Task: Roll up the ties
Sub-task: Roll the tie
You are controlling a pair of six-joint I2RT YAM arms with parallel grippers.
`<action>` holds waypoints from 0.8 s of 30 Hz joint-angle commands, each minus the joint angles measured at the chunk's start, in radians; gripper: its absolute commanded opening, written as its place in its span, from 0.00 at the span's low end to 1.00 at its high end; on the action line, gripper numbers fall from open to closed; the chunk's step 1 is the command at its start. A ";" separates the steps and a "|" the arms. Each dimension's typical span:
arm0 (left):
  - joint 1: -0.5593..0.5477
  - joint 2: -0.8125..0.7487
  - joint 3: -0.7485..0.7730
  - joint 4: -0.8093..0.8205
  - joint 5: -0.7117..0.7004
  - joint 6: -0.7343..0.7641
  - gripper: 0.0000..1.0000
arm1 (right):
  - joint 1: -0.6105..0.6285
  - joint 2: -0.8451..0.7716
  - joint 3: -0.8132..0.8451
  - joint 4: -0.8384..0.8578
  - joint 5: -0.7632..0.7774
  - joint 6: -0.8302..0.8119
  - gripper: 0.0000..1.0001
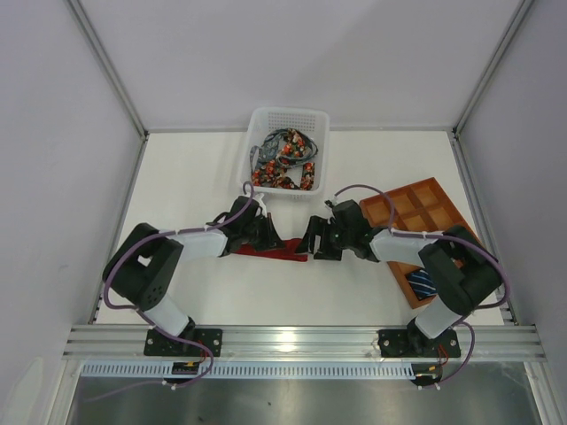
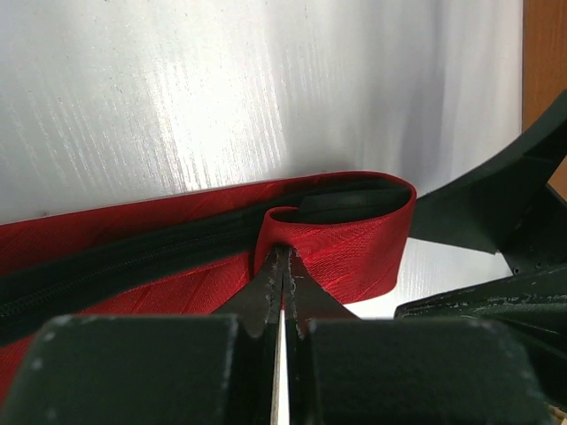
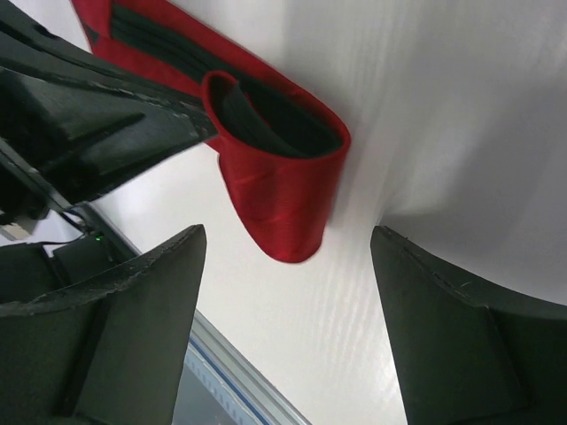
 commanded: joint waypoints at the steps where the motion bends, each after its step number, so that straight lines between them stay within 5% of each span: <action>1: 0.010 0.011 0.034 0.010 -0.015 0.036 0.01 | -0.004 0.047 -0.008 0.130 -0.051 0.024 0.81; 24: 0.033 0.051 0.019 0.031 0.002 0.055 0.01 | 0.037 0.158 -0.015 0.262 -0.023 0.084 0.64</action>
